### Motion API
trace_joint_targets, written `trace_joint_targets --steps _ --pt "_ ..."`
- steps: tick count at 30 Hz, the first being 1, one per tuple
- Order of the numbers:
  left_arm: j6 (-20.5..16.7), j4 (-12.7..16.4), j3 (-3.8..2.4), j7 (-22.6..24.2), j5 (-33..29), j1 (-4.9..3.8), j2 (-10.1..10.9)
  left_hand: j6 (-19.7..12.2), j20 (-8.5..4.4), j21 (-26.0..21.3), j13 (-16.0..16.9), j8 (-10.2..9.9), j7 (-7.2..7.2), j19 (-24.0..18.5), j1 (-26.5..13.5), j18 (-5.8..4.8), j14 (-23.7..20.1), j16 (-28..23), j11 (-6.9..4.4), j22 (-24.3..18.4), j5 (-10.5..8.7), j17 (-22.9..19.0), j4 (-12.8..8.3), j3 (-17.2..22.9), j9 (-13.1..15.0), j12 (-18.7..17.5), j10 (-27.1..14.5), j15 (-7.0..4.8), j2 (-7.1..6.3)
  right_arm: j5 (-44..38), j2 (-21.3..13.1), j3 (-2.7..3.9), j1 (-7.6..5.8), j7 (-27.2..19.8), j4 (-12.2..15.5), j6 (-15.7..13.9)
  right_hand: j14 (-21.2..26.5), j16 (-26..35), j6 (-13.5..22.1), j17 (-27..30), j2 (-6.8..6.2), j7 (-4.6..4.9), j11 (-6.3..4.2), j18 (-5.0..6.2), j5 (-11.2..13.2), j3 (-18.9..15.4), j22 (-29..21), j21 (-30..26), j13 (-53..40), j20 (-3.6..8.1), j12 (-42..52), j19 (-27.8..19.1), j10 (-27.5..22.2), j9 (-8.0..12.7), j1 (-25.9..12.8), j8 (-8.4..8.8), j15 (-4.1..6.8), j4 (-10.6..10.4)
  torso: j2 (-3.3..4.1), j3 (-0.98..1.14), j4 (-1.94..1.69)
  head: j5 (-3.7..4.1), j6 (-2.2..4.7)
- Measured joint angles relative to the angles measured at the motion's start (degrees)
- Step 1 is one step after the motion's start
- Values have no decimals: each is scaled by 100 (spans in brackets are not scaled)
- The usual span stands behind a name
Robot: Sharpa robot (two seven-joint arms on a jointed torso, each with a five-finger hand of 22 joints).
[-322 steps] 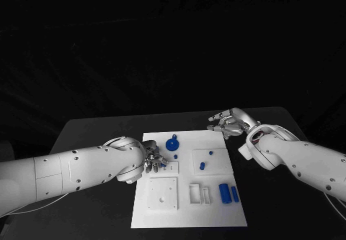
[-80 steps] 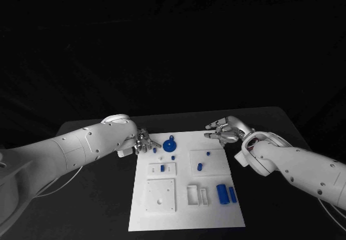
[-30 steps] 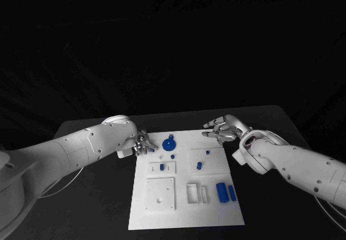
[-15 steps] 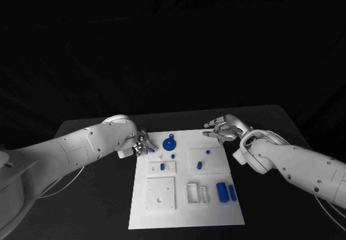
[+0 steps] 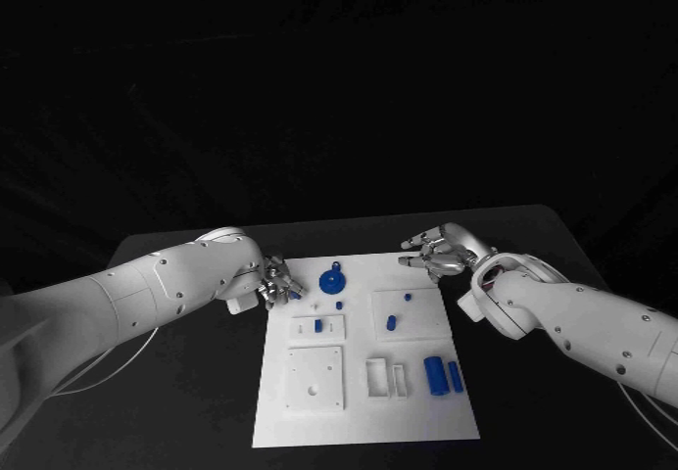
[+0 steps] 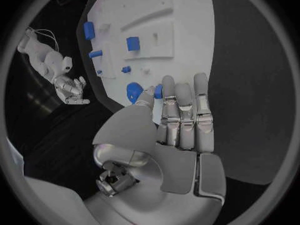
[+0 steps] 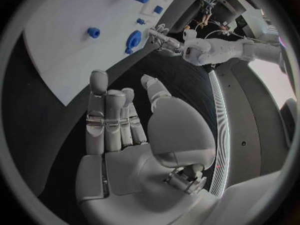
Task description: Assemble the parts on the task board
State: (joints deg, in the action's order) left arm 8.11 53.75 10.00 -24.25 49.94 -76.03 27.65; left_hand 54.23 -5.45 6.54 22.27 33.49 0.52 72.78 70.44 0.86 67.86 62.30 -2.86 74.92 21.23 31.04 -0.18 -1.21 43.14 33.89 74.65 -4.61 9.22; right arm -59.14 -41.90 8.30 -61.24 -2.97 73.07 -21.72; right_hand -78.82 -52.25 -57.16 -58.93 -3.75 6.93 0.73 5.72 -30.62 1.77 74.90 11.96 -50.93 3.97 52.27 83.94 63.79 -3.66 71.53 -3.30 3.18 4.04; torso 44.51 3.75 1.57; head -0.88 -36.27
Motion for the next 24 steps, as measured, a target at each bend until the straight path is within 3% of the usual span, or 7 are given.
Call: trace_joint_targets --steps 11,15,24 --pt "-662 1222 2 -148 -110 -5 733 51 -40 151 13 -94 51 41 27 0 83 0 -41 -1 23 34 -32 -31 55 0 102 -41 26 2 -28 0 2 3 -19 9 0 0 0 0 -4 0 0 0 0 0 0 0 0 0 0 0 0 0 -4 0 0 0 -12 -2 -10 -3 -13" --pt "-852 1554 17 -204 -107 -6 908 52 -40 155 12 -112 52 41 27 0 104 0 -43 -1 23 46 -48 -46 83 0 143 -61 26 2 -34 0 8 5 -21 11 0 0 0 0 -3 0 0 0 0 0 0 0 0 0 0 0 0 0 -3 0 0 0 -19 -7 -14 -19 -16" --pt "-1295 2283 145 -384 61 -4 1266 72 -61 221 18 -142 72 62 26 0 165 0 -65 -2 23 54 -48 -46 190 0 205 -81 26 3 -52 1 37 7 -22 15 0 0 0 0 -3 0 0 0 -28 0 0 0 0 0 0 0 0 0 -3 0 0 0 -21 -18 -19 -48 -51"
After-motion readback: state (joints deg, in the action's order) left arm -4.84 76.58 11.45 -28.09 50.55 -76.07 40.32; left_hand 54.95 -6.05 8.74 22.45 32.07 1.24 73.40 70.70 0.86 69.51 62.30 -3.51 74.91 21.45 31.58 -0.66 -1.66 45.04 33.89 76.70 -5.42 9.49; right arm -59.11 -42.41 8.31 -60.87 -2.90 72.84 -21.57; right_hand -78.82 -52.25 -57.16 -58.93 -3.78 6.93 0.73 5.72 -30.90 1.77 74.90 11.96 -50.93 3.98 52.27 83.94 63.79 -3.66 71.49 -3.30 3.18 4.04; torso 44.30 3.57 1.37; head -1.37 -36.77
